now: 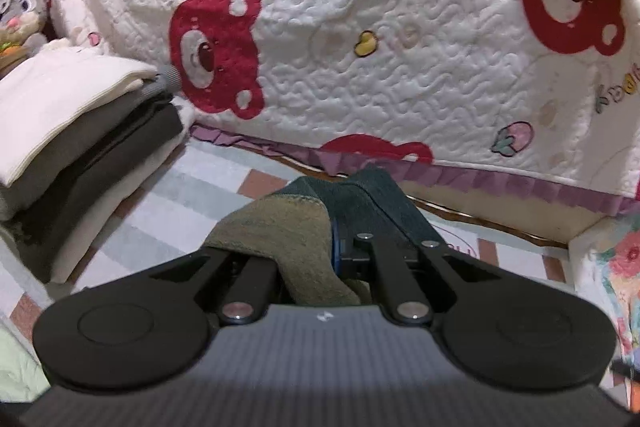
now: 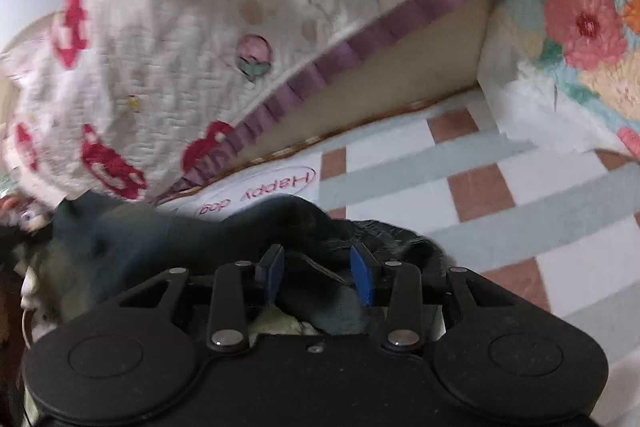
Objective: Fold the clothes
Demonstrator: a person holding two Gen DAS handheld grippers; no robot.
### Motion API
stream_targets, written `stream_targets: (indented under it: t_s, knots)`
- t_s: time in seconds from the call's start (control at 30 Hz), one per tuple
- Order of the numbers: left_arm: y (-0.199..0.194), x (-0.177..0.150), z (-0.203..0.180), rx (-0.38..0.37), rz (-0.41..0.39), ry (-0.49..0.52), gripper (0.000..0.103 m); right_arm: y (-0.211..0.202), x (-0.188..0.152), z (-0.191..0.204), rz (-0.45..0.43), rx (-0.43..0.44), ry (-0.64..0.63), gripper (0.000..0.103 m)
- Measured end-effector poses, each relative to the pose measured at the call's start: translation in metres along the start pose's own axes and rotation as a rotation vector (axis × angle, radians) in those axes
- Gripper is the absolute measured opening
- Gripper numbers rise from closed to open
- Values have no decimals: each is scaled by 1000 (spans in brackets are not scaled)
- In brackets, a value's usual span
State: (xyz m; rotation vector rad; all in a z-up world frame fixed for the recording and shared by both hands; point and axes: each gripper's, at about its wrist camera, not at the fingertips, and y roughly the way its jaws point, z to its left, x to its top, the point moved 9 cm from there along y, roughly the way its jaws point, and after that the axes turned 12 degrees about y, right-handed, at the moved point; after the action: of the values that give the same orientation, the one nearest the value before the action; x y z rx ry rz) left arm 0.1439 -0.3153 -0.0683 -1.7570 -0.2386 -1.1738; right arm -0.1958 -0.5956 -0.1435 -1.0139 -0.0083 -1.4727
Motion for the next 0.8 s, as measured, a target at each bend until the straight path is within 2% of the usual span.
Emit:
stream_targets:
  t_s: [0.13, 0.27, 0.37, 0.5, 0.6, 0.7, 0.8]
  knots:
    - [-4, -4, 3, 12, 10, 33, 5, -20, -54, 9, 2, 89, -137, 43]
    - [-5, -10, 4, 22, 17, 60, 5, -27, -104, 19, 27, 87, -248, 44]
    - [-5, -16, 5, 23, 18, 58, 5, -32, -131, 23, 61, 75, -237, 45]
    - [-6, -24, 11, -4, 42, 40, 6, -39, -158, 42, 163, 57, -321, 46]
    - [-9, -31, 20, -29, 65, 12, 7, -38, -156, 65, 184, 26, -397, 46]
    - [-12, -44, 29, -61, 73, -5, 7, -33, -141, 85, 173, 71, -361, 57]
    - [-9, -60, 41, -70, 73, -9, 7, -12, -121, 89, 175, 87, -270, 58]
